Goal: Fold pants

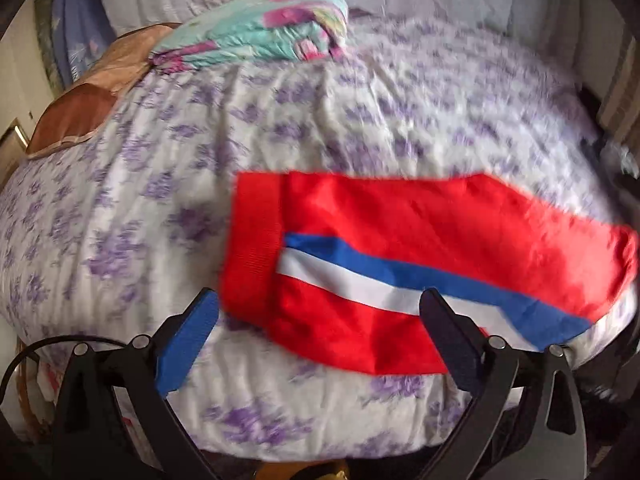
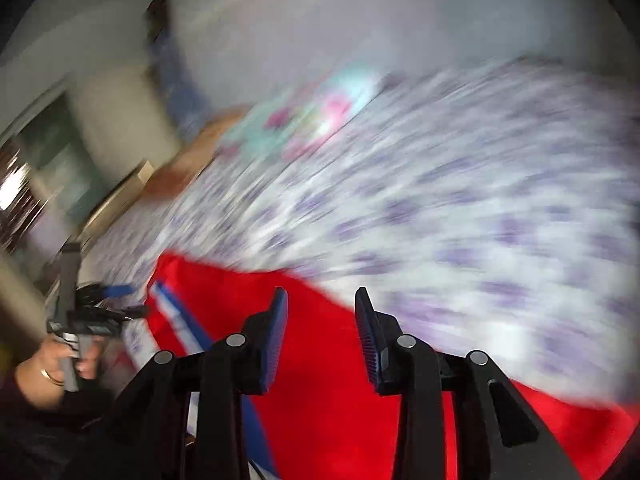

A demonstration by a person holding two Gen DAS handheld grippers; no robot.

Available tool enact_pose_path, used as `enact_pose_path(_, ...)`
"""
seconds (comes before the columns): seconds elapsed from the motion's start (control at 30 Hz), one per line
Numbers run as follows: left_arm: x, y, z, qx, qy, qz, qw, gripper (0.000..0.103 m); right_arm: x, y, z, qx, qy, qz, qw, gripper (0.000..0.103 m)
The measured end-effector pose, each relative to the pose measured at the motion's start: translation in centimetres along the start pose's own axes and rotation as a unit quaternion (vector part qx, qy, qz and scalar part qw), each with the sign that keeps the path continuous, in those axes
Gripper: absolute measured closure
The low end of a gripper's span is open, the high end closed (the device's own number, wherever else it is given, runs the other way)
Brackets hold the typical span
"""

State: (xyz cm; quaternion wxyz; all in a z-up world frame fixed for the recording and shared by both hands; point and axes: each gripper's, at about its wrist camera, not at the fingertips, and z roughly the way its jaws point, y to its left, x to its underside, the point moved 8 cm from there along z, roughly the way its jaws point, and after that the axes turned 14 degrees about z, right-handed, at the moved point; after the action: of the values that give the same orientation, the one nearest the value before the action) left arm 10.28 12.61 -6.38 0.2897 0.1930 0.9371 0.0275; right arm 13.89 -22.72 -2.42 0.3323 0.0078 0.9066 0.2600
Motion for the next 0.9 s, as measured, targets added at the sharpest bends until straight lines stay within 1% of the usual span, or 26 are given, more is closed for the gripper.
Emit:
enact_pose_path(0.03,0.2,-0.1,1.0,-0.009,0.009,0.006,0.9999,0.005,0.0,0.9,3.4,0.001,0.031,-0.01,0.999,0.068)
enact_pose_path(0.07,0.5,-0.1,2.0,-0.021,0.019,0.009,0.9996,0.005,0.0,1.7,7.4,0.017,0.059,-0.025,0.998,0.07)
enact_pose_path(0.1,1.0,0.3,3.1,-0.031,0.029,0.002,0.9991,0.004,0.1,2.0,10.1,0.029,0.075,-0.035,0.996,0.074)
enact_pose_path(0.13,1.2,0.5,3.5,-0.025,0.031,-0.007,0.9992,0.004,0.5,2.2,11.8,0.033,0.095,-0.041,0.994,0.082)
enact_pose_path(0.17,1.4,0.9,3.7,-0.015,0.03,-0.018,0.9993,0.004,1.1,2.2,14.4,0.052,0.125,-0.056,0.989,0.098)
enact_pose_path(0.2,1.6,1.3,3.8,-0.006,0.034,-0.028,0.999,0.004,1.2,2.0,15.4,0.075,0.128,-0.073,0.986,0.099)
enact_pose_path(0.23,1.8,1.5,3.8,0.0,0.038,-0.032,0.9988,0.004,0.4,2.1,16.0,0.086,0.107,-0.09,0.986,0.1)
enact_pose_path(0.3,2.2,2.1,4.1,0.006,0.042,-0.033,0.9985,0.004,-0.6,1.8,15.8,0.084,0.088,-0.068,0.99,0.1)
enact_pose_path(0.33,2.7,2.2,4.2,0.009,0.045,-0.033,0.9984,0.004,-1.1,1.2,16.1,0.081,0.088,-0.051,0.991,0.1)
enact_pose_path(0.4,3.1,2.5,4.4,0.021,0.047,-0.04,0.9979,0.004,-0.3,0.7,16.9,0.082,0.097,-0.05,0.991,0.1)
enact_pose_path(0.43,3.1,2.7,4.0,0.023,0.047,-0.046,0.9976,0.004,0.0,0.9,16.7,0.084,0.093,-0.056,0.99,0.099)
enact_pose_path(0.47,3.0,2.7,3.4,0.024,0.046,-0.047,0.9975,0.004,0.1,1.4,15.8,0.087,0.079,-0.065,0.991,0.099)
enact_pose_path(0.5,2.8,2.6,2.9,0.025,0.045,-0.047,0.9976,0.005,-0.1,2.1,14.7,0.078,0.065,-0.066,0.993,0.096)
enact_pose_path(0.57,1.9,2.8,0.8,0.031,0.017,-0.049,0.9982,0.006,0.4,4.0,11.9,0.043,0.043,-0.075,0.995,0.096)
enact_pose_path(0.6,1.4,3.0,-0.2,0.029,-0.002,-0.048,0.9984,0.006,0.9,4.6,11.3,0.033,0.041,-0.082,0.995,0.096)
enact_pose_path(0.63,0.7,3.1,-1.3,0.022,-0.025,-0.045,0.9984,0.006,1.7,4.4,11.6,0.036,0.055,-0.083,0.994,0.096)
enact_pose_path(0.67,0.3,3.0,-1.5,0.013,-0.032,-0.04,0.9986,0.006,2.6,3.7,12.7,0.051,0.077,-0.083,0.992,0.096)
enact_pose_path(0.7,0.2,3.0,-0.9,0.001,-0.024,-0.034,0.9991,0.006,3.9,2.6,14.2,0.075,0.099,-0.087,0.988,0.1)
enact_pose_path(0.73,0.7,2.9,1.0,-0.015,0.01,-0.024,0.9996,0.006,4.3,2.2,14.4,0.074,0.094,-0.09,0.989,0.1)
enact_pose_path(0.77,1.6,2.8,3.2,-0.035,0.047,-0.01,0.9982,0.004,4.2,2.1,13.6,0.07,0.076,-0.087,0.991,0.101)
enact_pose_path(0.8,2.1,2.9,4.1,-0.038,0.056,-0.006,0.9977,0.004,3.8,2.0,12.4,0.065,0.061,-0.072,0.993,0.095)
enact_pose_path(0.83,2.4,3.1,4.4,-0.028,0.045,-0.014,0.9985,0.004,3.3,2.1,10.4,0.05,0.033,-0.055,0.997,0.095)
enact_pose_path(0.87,2.3,3.4,4.0,-0.027,0.042,-0.02,0.9986,0.004,3.0,2.0,7.0,0.035,-0.013,-0.041,0.998,0.083)
enact_pose_path(0.9,2.1,3.6,3.5,-0.028,0.04,-0.025,0.9985,0.005,3.0,1.6,4.0,0.036,-0.051,-0.03,0.998,0.06)
